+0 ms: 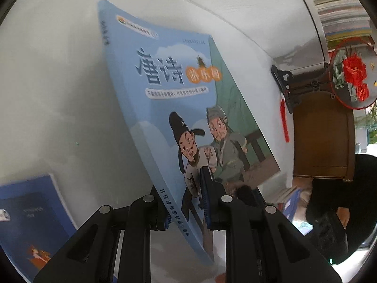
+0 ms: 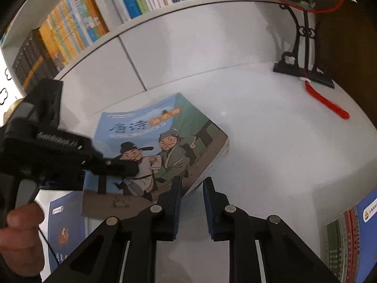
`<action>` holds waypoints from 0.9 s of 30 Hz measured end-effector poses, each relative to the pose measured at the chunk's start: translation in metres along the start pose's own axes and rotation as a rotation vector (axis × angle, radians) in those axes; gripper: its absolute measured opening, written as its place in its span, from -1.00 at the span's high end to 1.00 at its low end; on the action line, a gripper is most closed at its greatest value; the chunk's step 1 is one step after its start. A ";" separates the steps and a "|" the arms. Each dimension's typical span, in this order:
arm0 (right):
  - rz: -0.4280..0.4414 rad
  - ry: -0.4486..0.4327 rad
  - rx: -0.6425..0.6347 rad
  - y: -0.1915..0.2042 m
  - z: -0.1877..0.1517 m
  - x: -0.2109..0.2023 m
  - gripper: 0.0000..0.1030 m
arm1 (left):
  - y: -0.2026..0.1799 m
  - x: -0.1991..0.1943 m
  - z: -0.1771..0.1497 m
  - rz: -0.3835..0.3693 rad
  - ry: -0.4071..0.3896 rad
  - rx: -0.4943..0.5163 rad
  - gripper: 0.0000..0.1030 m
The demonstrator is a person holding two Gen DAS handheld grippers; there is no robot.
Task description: Organize books
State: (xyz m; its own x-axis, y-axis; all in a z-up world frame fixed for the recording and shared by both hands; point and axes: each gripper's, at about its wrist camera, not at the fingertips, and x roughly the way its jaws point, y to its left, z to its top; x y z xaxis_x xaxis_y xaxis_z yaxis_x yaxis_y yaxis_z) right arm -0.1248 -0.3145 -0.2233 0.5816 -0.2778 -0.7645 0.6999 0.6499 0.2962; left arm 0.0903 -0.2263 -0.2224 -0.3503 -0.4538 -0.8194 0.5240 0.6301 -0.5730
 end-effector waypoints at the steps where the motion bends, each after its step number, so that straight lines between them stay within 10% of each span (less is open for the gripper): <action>1: 0.010 0.028 0.030 -0.006 0.001 0.007 0.65 | 0.003 0.005 0.001 -0.010 0.019 -0.015 0.66; 12: -0.213 -0.117 -0.318 0.036 -0.002 0.001 0.66 | -0.025 -0.008 -0.010 0.104 -0.092 0.180 0.65; 20: -0.131 -0.167 -0.454 0.061 -0.005 -0.022 1.00 | -0.053 -0.020 -0.025 0.160 -0.148 0.357 0.61; 27: 0.006 0.098 -0.189 -0.003 -0.009 -0.020 0.95 | -0.023 -0.019 -0.016 0.085 -0.094 0.234 0.62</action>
State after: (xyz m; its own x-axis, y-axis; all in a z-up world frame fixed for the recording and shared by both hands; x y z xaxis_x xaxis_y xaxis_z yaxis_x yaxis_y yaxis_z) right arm -0.1425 -0.3041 -0.2140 0.5358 -0.2091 -0.8181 0.6009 0.7750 0.1955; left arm 0.0725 -0.2223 -0.1936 -0.2292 -0.4689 -0.8530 0.7173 0.5110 -0.4737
